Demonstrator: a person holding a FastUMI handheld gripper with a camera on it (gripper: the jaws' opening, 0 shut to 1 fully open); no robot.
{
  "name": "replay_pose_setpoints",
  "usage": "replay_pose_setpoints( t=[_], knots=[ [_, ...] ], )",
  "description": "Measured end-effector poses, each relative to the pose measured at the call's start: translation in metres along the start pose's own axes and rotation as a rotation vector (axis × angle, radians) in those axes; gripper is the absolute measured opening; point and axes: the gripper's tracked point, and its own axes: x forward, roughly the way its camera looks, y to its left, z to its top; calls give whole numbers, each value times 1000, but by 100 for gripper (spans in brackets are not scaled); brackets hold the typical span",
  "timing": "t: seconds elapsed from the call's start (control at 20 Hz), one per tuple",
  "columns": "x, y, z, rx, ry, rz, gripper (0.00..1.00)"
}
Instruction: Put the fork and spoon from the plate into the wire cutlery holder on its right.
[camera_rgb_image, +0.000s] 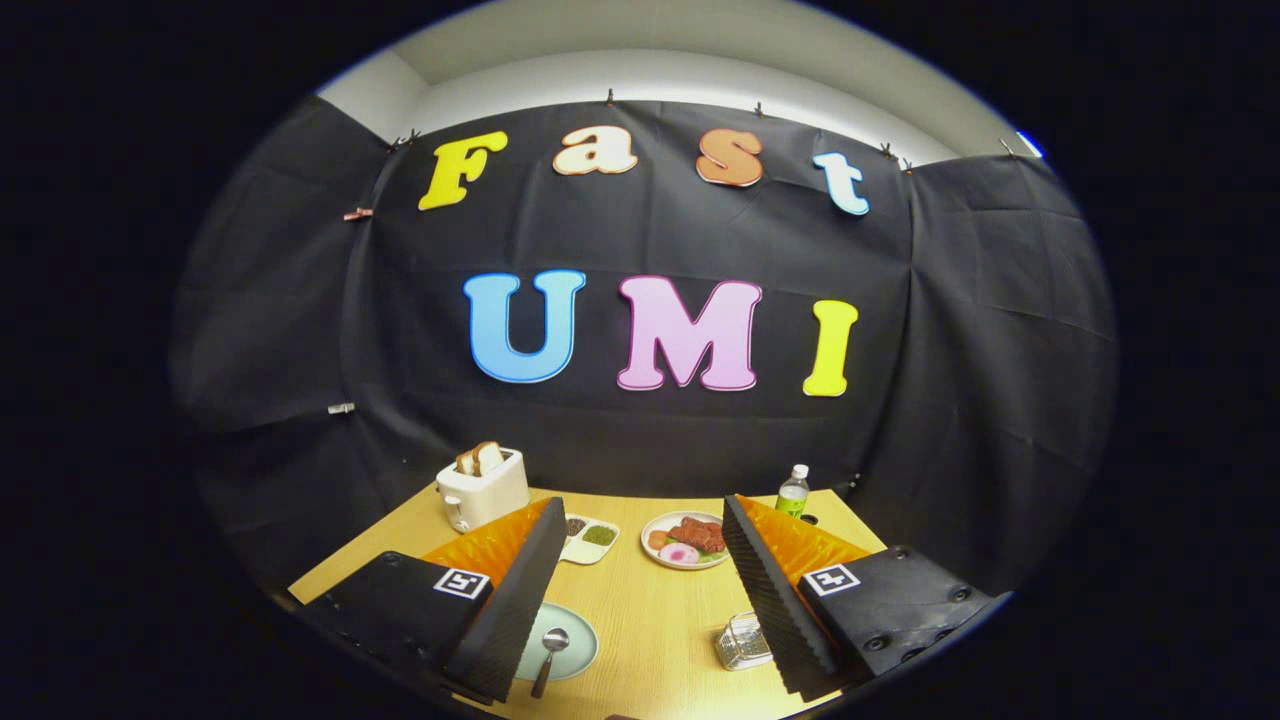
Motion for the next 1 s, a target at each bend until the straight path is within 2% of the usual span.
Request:
replay_pose_setpoints(
  t=[0.25,0.35,0.55,0.75,1.0],
  knots=[
    [22,39,-59,-81,159,62,95],
    [28,47,-90,-102,239,60,93],
    [32,79,-156,-53,426,112,93],
    [38,97,-219,-61,589,136,93],
    [41,104,-282,-113,755,145,85]
  ],
)
